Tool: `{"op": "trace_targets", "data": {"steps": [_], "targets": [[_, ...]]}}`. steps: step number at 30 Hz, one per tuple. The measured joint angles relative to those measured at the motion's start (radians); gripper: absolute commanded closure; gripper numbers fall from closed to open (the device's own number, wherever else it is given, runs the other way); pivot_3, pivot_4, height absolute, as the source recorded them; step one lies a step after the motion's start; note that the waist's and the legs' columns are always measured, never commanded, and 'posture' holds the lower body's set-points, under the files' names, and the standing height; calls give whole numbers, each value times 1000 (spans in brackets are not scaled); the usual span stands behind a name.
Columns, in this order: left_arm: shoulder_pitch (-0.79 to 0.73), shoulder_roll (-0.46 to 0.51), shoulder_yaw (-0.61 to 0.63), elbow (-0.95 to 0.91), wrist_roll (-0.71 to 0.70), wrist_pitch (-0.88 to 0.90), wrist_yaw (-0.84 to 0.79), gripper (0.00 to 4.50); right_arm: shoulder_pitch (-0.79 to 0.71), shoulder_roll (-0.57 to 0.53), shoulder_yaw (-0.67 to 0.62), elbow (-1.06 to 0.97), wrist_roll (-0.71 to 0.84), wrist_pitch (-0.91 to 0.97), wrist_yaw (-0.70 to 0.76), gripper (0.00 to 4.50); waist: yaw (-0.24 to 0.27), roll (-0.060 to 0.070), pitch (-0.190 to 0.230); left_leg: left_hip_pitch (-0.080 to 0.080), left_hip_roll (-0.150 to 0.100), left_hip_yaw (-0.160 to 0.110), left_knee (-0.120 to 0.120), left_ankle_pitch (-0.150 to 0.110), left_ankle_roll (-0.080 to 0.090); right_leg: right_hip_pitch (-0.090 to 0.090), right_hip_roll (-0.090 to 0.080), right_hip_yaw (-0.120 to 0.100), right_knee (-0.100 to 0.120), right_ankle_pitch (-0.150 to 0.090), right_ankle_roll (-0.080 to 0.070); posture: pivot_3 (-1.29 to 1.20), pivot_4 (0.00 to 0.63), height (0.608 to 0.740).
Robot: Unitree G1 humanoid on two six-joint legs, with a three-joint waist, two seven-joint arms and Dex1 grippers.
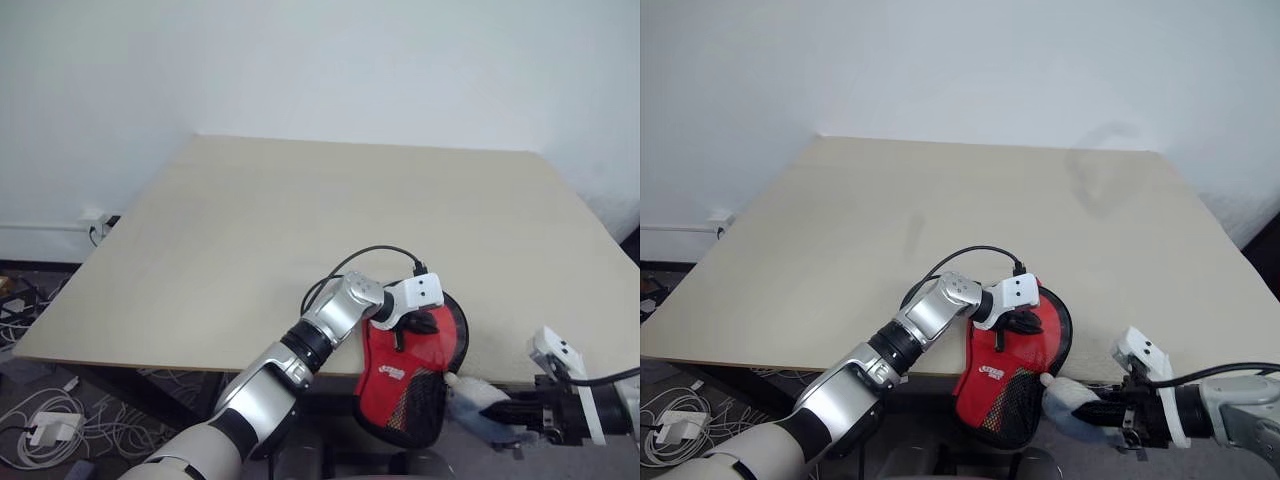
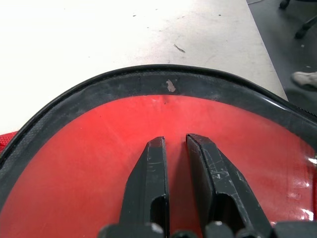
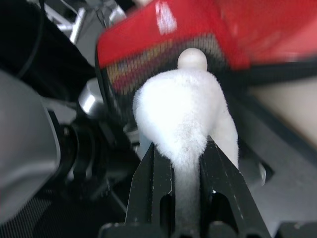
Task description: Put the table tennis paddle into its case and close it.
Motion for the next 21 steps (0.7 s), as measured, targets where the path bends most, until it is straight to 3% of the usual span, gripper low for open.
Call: {"op": "trace_targets", "data": {"steps": [10, 14, 21], "targets": [[1, -10, -3, 0, 0, 0, 0, 3791, 175, -7, -75, -47, -39, -130, 85, 4382, 11, 0, 0, 0, 0, 0, 0, -2, 1, 0, 0, 0, -1, -1, 2, 0, 0, 724], [-2, -10, -3, 6, 0, 0, 1, 3791, 244, -10, -24, -92, -98, -188, 104, 4382, 10, -1, 0, 0, 0, 0, 1, -2, 1, 1, 0, 1, 0, -2, 3, 0, 0, 724], [-6, -13, -3, 14, 0, 0, 3, 3791, 226, -10, 55, -147, -121, -220, 103, 4382, 10, -1, -1, 0, 0, 0, 1, -2, 1, 1, 0, 1, 0, -2, 3, 0, 0, 724]]}}
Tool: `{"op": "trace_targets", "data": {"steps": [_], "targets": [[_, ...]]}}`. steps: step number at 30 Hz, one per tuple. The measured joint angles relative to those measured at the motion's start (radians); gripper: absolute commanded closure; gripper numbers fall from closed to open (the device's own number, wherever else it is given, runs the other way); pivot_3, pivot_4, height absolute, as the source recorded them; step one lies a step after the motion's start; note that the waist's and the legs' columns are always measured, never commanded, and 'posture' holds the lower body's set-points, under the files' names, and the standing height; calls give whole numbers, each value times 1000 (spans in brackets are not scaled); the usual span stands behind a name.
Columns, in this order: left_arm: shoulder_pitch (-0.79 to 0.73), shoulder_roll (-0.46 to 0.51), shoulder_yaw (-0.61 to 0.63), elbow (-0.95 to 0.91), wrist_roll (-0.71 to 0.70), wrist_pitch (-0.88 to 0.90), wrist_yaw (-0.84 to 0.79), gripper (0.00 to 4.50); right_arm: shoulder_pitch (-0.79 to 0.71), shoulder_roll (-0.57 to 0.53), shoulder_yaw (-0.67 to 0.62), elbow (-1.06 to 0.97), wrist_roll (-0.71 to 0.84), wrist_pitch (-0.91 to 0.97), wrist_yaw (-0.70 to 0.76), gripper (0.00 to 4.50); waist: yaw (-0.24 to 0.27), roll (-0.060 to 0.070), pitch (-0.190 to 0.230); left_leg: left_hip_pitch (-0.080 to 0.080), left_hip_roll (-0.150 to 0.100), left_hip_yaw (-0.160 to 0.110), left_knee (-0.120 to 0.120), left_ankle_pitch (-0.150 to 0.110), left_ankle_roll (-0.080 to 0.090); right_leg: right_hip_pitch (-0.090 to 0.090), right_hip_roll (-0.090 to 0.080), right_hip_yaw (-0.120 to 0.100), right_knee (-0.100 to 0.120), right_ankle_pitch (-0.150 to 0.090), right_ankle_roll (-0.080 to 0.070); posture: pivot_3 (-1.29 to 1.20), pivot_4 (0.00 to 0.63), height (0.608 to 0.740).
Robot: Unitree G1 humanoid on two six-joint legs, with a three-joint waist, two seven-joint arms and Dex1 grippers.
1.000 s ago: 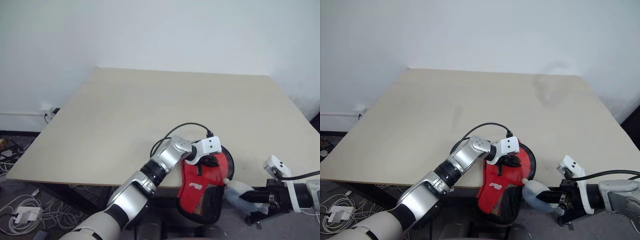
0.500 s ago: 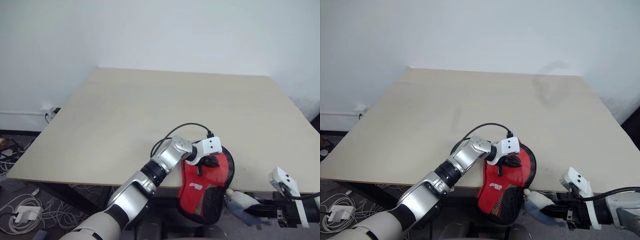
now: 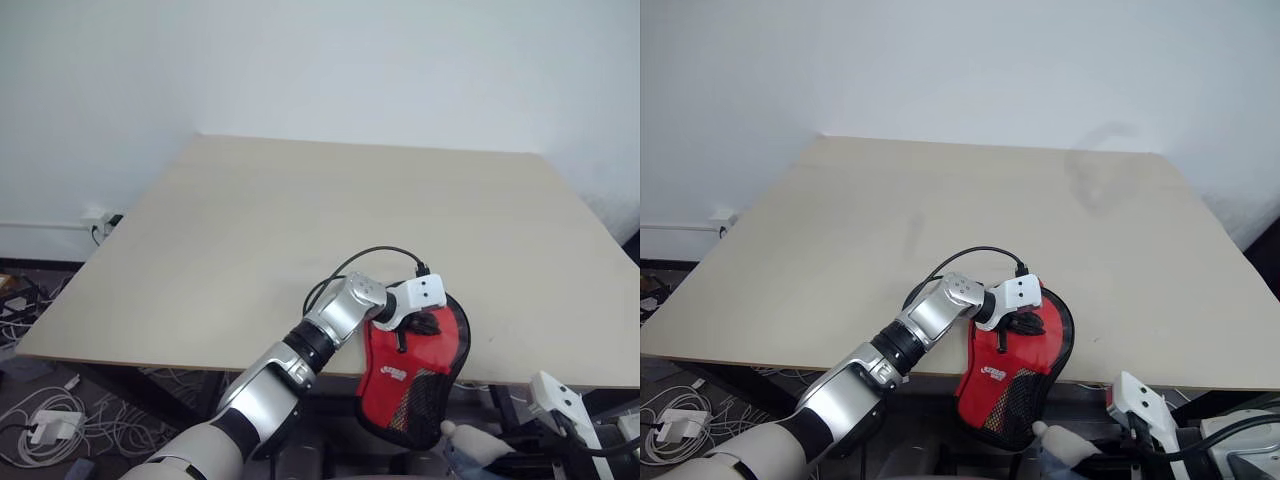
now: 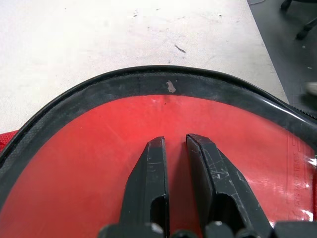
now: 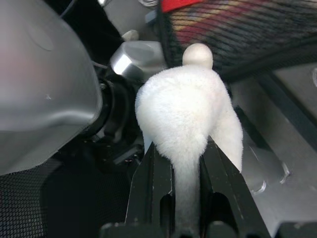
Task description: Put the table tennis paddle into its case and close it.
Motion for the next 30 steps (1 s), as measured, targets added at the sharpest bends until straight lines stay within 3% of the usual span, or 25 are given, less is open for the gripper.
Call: {"op": "trace_targets", "data": {"steps": [20, 24, 30], "targets": [[0, 1, 0, 4, 0, 0, 2, 3791, -76, 29, 160, -18, -29, -61, -27, 4383, 0, -4, -2, 0, 0, 0, 0, 0, 0, 0, 0, 0, 0, 0, 0, 0, 0, 724], [-2, 7, 1, 5, 0, 0, 6, 3791, -126, 51, 165, 55, -36, -68, -44, 3149, -3, -4, -2, 0, 0, 0, 1, 0, 0, 0, 0, 0, 0, 0, 0, 0, 0, 724], [-3, 7, 1, 9, 0, 0, 12, 3791, -145, 52, 121, 95, -30, -71, -47, 947, -3, -3, -2, 1, 0, 0, 2, 0, 0, 0, 0, 0, 1, 0, 0, 0, 0, 724]]}}
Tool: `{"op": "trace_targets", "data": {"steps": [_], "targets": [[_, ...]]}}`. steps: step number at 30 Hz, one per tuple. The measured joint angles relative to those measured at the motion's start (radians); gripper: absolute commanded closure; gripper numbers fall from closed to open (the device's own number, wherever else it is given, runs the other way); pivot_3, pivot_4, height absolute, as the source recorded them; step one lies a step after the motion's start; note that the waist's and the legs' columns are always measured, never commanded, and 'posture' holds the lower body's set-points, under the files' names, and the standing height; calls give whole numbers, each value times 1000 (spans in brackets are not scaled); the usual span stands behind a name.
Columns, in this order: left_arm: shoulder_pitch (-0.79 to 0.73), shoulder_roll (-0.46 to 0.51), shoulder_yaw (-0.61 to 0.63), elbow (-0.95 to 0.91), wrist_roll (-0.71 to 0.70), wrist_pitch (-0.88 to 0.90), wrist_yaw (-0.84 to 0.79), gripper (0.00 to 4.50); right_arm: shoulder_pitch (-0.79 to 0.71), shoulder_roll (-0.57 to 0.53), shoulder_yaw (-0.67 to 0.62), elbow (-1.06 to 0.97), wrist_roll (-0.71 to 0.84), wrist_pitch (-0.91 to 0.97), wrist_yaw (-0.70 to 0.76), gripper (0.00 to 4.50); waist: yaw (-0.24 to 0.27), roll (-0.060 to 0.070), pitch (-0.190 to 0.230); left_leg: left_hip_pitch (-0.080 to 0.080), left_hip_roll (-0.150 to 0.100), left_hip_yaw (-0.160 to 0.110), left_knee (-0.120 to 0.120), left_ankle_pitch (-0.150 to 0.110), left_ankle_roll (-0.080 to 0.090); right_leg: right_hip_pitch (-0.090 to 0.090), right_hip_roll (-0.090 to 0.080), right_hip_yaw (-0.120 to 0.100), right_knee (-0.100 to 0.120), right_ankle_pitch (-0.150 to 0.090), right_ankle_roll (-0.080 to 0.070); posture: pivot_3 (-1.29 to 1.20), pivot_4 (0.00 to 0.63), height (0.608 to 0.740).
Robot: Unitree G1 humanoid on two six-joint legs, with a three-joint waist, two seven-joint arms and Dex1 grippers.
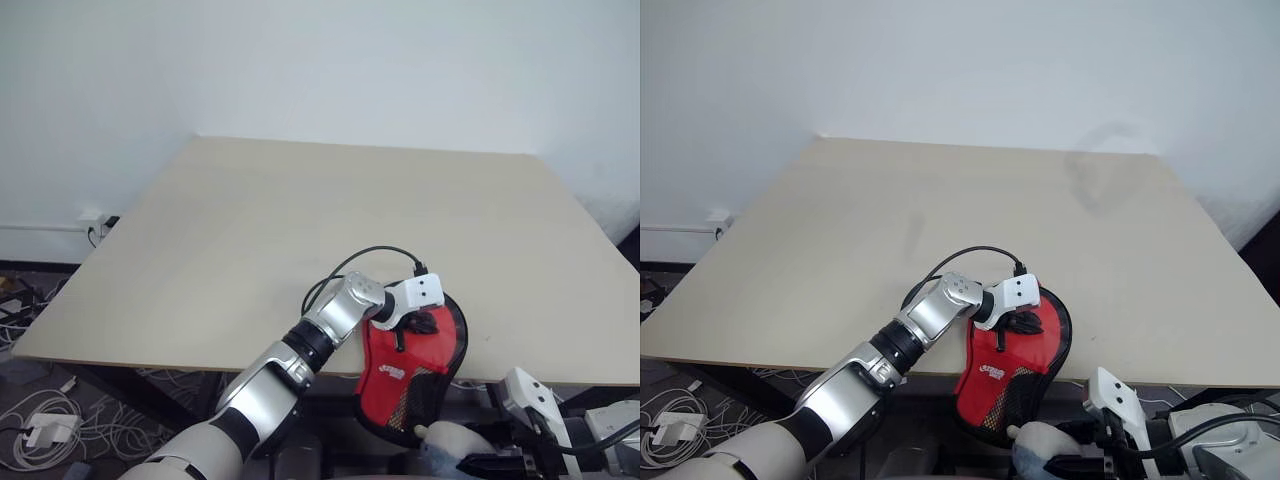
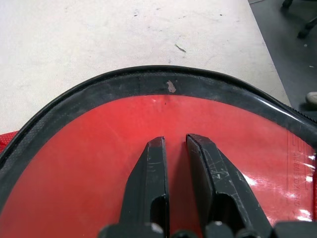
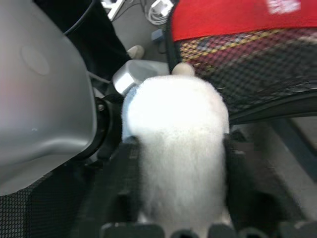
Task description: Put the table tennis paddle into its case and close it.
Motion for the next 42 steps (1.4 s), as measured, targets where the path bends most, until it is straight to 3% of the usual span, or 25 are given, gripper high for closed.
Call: {"op": "trace_targets", "data": {"steps": [3, 7, 11, 14, 18, 23, 28, 36, 42], "targets": [[-3, 0, 0, 4, 0, -1, -3, 3791, -2, 1, -31, 5, -1, -14, 8, 38, 0, 0, 0, 0, 0, 0, 0, 0, 0, 0, 0, 0, 0, 0, 0, 0, 0, 724], [-6, 0, 0, 11, 0, -5, -3, 3791, -19, 22, -88, 8, 25, -29, 10, 38, 0, 1, 0, 0, 0, 0, 0, 0, 0, 0, 0, 0, 0, 0, 0, 0, 0, 724], [-15, 0, 1, 24, 0, -7, -1, 3791, -127, 39, -180, 42, 156, 29, -16, 38, -5, 1, -1, 0, 0, 0, 1, 0, 0, 0, 1, 1, 0, 0, 0, 0, 0, 724], [-19, -1, 1, 33, 0, -9, 1, 3791, -244, 39, -233, 82, 252, 108, -82, 38, -6, 1, -1, 0, 0, 0, 1, 0, 0, 0, 1, 1, 0, 0, -1, 0, 0, 724], [-27, 0, 4, 45, 0, -14, 1, 3791, -475, 94, -228, 257, 335, 284, -297, 38, -9, 4, -2, 0, 0, 2, 1, 0, 0, -1, 0, 1, -1, 1, -2, 0, 0, 724], [-27, 4, 13, 48, -5, -17, -8, 3791, -637, 190, -145, 391, 284, 397, -533, 38, -9, 6, -4, 0, 0, 4, 1, 0, 0, -3, -2, 0, -1, 11, -1, 0, 0, 724], [-28, 12, 35, 49, -7, -12, -11, 3791, -695, 279, -40, 457, 204, 441, -658, 38, -15, 11, -4, 0, 0, 4, 1, 0, 0, -4, -1, 0, -1, 11, -1, 0, 0, 724], [-29, 61, 91, 40, -39, 42, -49, 3791, -798, 411, -5, 583, 161, 523, -735, 38, -41, 15, -4, 0, 2, 4, 1, 1, 0, -6, 4, 3, 1, 12, -1, 0, 0, 724], [-23, 101, 127, 18, -58, 73, -79, 3791, -832, 433, -5, 641, 117, 522, -747, 38, -42, 18, -3, -1, 2, 5, 1, 1, -1, -8, 6, 5, 1, 11, -1, 0, 0, 724]]}}
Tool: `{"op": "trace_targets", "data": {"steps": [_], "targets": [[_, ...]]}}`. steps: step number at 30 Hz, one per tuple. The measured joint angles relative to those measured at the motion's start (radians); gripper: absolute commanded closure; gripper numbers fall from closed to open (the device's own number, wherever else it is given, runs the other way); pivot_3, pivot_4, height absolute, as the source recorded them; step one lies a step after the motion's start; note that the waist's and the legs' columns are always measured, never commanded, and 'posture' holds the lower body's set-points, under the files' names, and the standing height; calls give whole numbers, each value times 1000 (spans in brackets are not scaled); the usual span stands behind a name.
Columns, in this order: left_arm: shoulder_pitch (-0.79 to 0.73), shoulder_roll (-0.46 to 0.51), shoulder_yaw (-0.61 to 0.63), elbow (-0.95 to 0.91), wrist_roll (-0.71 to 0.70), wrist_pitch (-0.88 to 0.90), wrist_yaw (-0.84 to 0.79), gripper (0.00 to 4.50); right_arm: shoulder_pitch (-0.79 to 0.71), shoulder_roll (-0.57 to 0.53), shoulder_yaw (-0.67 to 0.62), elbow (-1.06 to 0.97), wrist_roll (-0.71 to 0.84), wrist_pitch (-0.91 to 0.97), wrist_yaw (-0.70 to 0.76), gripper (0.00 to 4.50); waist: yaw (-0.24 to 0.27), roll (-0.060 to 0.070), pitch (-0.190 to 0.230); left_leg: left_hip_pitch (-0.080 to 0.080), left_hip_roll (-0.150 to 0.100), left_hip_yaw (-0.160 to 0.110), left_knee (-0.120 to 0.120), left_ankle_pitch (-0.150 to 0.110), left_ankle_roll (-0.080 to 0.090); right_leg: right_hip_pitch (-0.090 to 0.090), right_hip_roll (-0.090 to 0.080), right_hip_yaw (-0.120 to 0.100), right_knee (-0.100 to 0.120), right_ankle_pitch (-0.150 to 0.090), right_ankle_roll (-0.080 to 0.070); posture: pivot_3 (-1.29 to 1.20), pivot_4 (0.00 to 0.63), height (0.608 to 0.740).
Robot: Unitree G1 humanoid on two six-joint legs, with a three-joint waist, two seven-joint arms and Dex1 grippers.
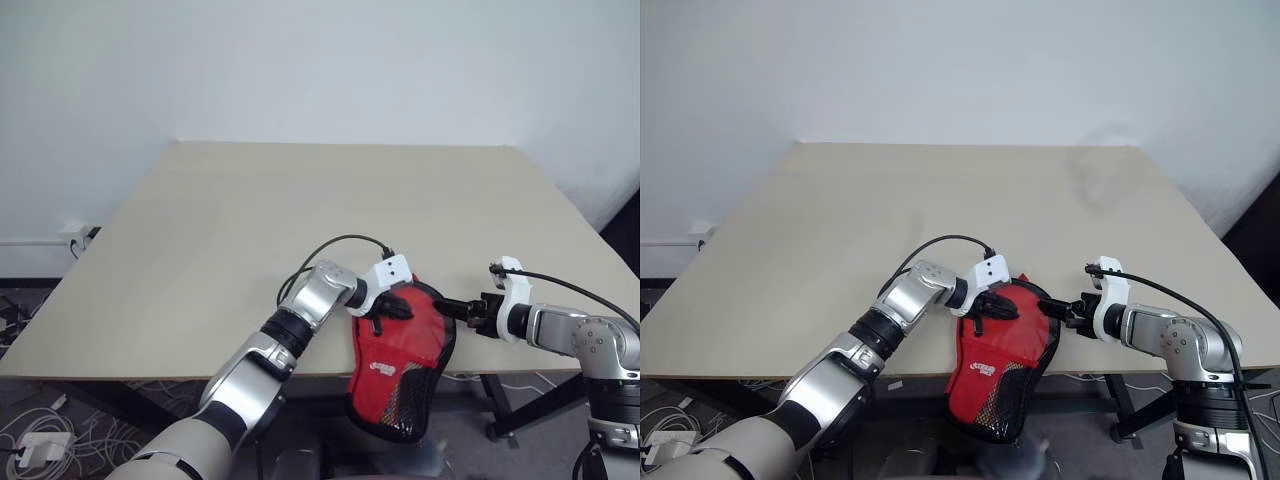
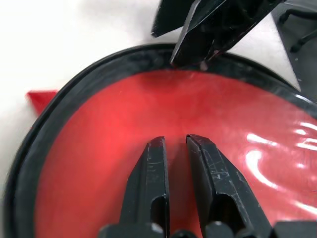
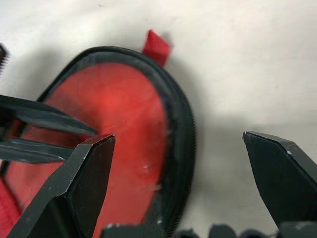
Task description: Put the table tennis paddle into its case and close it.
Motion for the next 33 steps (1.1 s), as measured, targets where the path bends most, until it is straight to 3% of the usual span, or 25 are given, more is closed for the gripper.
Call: {"op": "trace_targets", "data": {"steps": [7, 15, 21, 24, 28, 33], "targets": [[38, 73, 62, -62, -75, 85, -65, 3791, -18, 6, 38, 23, -54, -32, 35, 38, -1, 3, 2, 0, 0, 1, 0, 0, 0, -1, 1, 2, 1, 0, 0, 0, 0, 724], [62, 189, 139, -167, -173, 218, -131, 3791, -18, -10, 110, 16, -130, -105, 98, 2724, 0, 8, 9, -2, 0, 4, -1, 4, -6, -5, 1, 4, 2, 1, 1, 0, 0, 724], [121, 246, 143, -288, -218, 281, -156, 3791, -30, -9, 126, 12, -134, -82, 131, 2724, -1, 8, 9, -2, 0, 6, -1, 5, -8, -6, 2, 6, 2, 2, 2, 0, 0, 724], [135, 261, 141, -312, -229, 300, -152, 3791, -35, -5, 127, 12, -142, -80, 140, 3301, 0, 8, 9, -2, 0, 6, -1, 5, -9, -7, 2, 6, 3, 2, 2, 0, 0, 724], [135, 261, 142, -320, -235, 325, -137, 3791, -46, 11, 117, 13, -150, -72, 142, 4463, -2, 8, 9, -2, 1, 6, -1, 5, -9, -7, 2, 6, 4, 2, 2, 0, 0, 724], [137, 261, 142, -320, -254, 333, -122, 3791, -52, 44, 87, 26, -152, -60, 146, 4463, -9, 7, 9, -2, 1, 7, -1, 6, -10, -10, 3, 8, 9, 2, 2, 0, 0, 724]]}}
